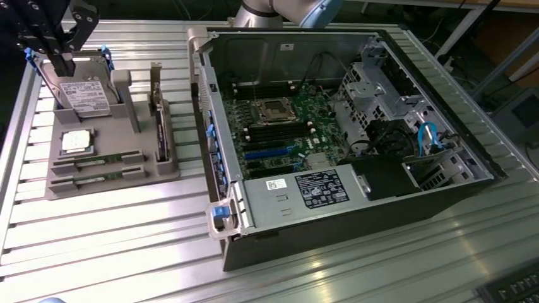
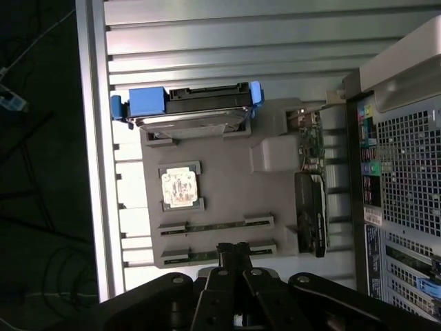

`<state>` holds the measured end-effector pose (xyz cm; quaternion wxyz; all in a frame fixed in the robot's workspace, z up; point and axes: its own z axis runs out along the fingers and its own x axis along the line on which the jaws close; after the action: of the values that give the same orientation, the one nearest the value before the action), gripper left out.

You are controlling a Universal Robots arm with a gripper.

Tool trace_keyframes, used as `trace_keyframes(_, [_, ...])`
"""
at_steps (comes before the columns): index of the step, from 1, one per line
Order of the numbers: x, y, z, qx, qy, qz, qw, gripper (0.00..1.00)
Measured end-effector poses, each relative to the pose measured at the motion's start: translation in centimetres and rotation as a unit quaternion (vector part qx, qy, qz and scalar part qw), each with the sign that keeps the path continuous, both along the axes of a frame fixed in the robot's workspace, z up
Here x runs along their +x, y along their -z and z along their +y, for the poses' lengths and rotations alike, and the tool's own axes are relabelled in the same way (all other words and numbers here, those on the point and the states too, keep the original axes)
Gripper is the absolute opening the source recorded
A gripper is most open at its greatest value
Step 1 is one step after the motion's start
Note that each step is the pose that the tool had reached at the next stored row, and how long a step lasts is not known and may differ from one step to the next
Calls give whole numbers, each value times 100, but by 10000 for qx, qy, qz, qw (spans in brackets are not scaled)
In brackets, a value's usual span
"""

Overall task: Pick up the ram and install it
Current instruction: 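Reach for the ram, then pick up the ram and move it above insertion slot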

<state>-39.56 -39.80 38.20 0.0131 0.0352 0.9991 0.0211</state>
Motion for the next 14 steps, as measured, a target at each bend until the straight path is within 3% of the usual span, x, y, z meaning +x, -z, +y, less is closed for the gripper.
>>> trace_keyframes(4, [-2, 86, 0, 0, 0, 3, 10000, 11])
trace_keyframes(14, [-2, 88, 0, 0, 0, 4, 10000, 11])
